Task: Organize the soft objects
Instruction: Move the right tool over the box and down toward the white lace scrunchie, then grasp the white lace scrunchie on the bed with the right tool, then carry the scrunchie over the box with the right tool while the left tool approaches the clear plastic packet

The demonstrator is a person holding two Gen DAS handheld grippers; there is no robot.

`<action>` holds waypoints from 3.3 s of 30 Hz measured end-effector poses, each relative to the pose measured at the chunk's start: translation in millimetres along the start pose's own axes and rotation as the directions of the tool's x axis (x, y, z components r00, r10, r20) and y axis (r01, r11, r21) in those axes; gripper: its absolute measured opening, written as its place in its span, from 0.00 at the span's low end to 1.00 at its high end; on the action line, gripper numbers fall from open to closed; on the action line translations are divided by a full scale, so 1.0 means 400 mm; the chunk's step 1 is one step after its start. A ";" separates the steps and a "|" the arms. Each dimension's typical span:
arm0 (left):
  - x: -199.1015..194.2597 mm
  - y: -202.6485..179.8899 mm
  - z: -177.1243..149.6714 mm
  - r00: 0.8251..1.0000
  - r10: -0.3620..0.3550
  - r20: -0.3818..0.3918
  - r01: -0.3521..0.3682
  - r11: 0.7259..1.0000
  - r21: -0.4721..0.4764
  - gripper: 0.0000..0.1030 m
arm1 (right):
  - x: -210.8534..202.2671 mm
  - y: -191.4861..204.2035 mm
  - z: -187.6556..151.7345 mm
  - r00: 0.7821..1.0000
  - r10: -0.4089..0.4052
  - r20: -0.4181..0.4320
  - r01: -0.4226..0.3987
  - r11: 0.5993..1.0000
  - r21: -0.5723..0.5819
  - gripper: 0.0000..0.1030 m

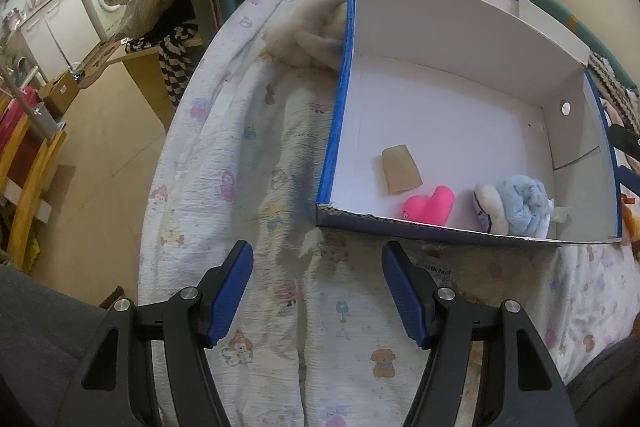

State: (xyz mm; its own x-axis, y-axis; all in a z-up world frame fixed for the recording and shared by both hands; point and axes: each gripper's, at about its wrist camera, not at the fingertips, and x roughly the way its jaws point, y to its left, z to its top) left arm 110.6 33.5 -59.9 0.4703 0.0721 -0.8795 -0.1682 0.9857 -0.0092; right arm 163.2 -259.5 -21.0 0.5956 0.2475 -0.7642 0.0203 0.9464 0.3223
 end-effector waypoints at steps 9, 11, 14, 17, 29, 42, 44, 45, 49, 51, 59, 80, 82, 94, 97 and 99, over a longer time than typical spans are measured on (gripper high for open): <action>-0.002 0.000 -0.002 1.000 0.001 -0.001 -0.001 1.000 0.000 0.62 | -0.077 0.027 -0.123 0.999 0.052 0.004 -0.052 0.998 -0.039 0.87; 0.000 -0.005 -0.003 1.000 0.003 -0.002 -0.003 1.000 0.007 0.62 | -0.078 0.030 -0.161 0.998 0.064 -0.014 -0.064 0.996 -0.056 0.87; 0.003 -0.010 -0.006 1.000 0.018 0.002 -0.018 1.000 0.022 0.62 | -0.073 0.027 -0.208 0.997 0.059 -0.044 -0.062 0.995 -0.076 0.87; 0.008 -0.005 -0.007 1.000 0.023 -0.002 -0.023 1.000 0.019 0.62 | -0.050 0.013 -0.249 0.991 0.082 -0.109 -0.088 0.995 -0.056 0.87; 0.041 0.015 -0.011 0.996 0.081 -0.027 -0.081 0.997 0.014 0.62 | 0.086 -0.008 -0.320 0.938 0.083 -0.335 -0.093 0.996 -0.015 0.87; 0.060 0.003 -0.020 0.995 0.086 -0.044 -0.084 0.996 0.042 0.62 | 0.177 0.133 -0.435 0.886 -0.045 -0.461 -0.116 0.942 -0.314 0.38; 0.064 0.006 -0.022 0.995 0.086 -0.052 -0.084 0.996 0.043 0.62 | 0.168 0.126 -0.430 0.888 -0.027 -0.458 -0.126 0.945 -0.300 0.27; 0.067 0.008 -0.022 0.995 0.087 -0.056 -0.085 0.995 0.043 0.62 | 0.161 0.125 -0.428 0.894 -0.025 -0.448 -0.126 0.944 -0.304 0.21; 0.070 0.007 -0.021 0.995 0.084 -0.058 -0.081 0.995 0.053 0.62 | 0.106 0.123 -0.395 0.928 0.005 -0.372 -0.120 0.951 -0.286 0.18; 0.071 0.002 -0.026 0.995 0.074 -0.060 -0.069 0.995 0.073 0.62 | 0.067 0.098 -0.373 0.949 0.024 -0.313 -0.104 0.965 -0.240 0.18; 0.127 -0.096 -0.019 0.985 -0.053 -0.162 0.078 0.986 0.149 0.62 | 0.029 0.008 -0.304 0.972 0.049 -0.229 -0.065 0.996 -0.065 0.18; 0.233 -0.134 0.020 0.946 -0.163 -0.279 0.205 0.970 0.129 0.07 | 0.041 -0.012 -0.292 0.961 0.107 -0.256 -0.116 0.993 -0.021 0.18; 0.200 -0.099 0.034 0.961 -0.150 -0.234 0.183 0.975 0.123 0.07 | 0.041 -0.013 -0.292 0.961 0.104 -0.258 -0.114 0.993 -0.022 0.18; 0.113 0.018 -0.024 0.985 -0.038 -0.167 0.054 0.994 0.092 0.06 | 0.047 0.011 -0.298 0.965 0.058 -0.258 -0.078 0.994 -0.071 0.18; 0.094 -0.004 -0.043 0.990 -0.023 -0.142 0.038 0.993 0.110 0.06 | 0.045 0.015 -0.301 0.967 0.045 -0.251 -0.068 0.994 -0.084 0.18; 0.075 -0.029 -0.039 0.992 -0.023 -0.127 0.037 0.993 0.114 0.06 | 0.042 0.016 -0.302 0.968 0.040 -0.246 -0.063 0.994 -0.088 0.18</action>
State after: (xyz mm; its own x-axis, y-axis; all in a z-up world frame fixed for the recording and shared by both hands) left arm 112.9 22.0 -93.7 0.3601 0.0298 -0.9324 -0.0502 0.9987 0.0125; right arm 76.3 -224.0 -99.4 0.3801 0.3284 -0.8647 -0.0879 0.9435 0.3196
